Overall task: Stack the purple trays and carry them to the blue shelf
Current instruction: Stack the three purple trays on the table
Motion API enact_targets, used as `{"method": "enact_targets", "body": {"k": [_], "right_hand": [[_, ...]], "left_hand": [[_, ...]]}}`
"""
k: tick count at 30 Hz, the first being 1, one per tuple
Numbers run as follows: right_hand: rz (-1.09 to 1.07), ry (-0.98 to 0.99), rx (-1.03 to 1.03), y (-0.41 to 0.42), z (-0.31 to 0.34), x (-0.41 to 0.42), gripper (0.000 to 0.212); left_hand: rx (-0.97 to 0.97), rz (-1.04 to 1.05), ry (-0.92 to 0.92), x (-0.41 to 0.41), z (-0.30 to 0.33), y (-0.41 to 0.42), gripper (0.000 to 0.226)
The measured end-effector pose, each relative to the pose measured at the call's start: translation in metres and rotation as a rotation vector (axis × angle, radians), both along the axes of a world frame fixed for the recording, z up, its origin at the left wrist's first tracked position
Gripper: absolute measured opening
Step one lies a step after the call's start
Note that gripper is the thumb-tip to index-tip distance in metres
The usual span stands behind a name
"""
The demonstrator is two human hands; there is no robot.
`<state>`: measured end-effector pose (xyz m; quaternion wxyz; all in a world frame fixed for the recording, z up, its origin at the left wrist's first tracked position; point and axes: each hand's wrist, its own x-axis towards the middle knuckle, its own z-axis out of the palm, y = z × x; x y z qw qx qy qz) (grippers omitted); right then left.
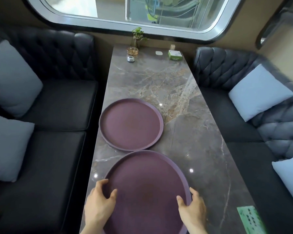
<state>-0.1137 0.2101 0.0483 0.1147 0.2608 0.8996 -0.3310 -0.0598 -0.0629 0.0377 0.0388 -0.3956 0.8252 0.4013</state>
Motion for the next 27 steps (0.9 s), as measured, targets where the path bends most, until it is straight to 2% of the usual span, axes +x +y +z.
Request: {"method": "enact_targets", "body": {"k": [20,27], "right_hand": [[0.025,-0.010,-0.013,0.003,-0.009,0.007,0.060],[0.038,-0.027,0.014,0.001,-0.011,0.011,0.059]], "left_hand": [[-0.021,-0.090,-0.021,0.007,-0.004,-0.001,0.064],[-0.115,-0.166,-0.049,0.010,-0.005,0.001,0.066]]}}
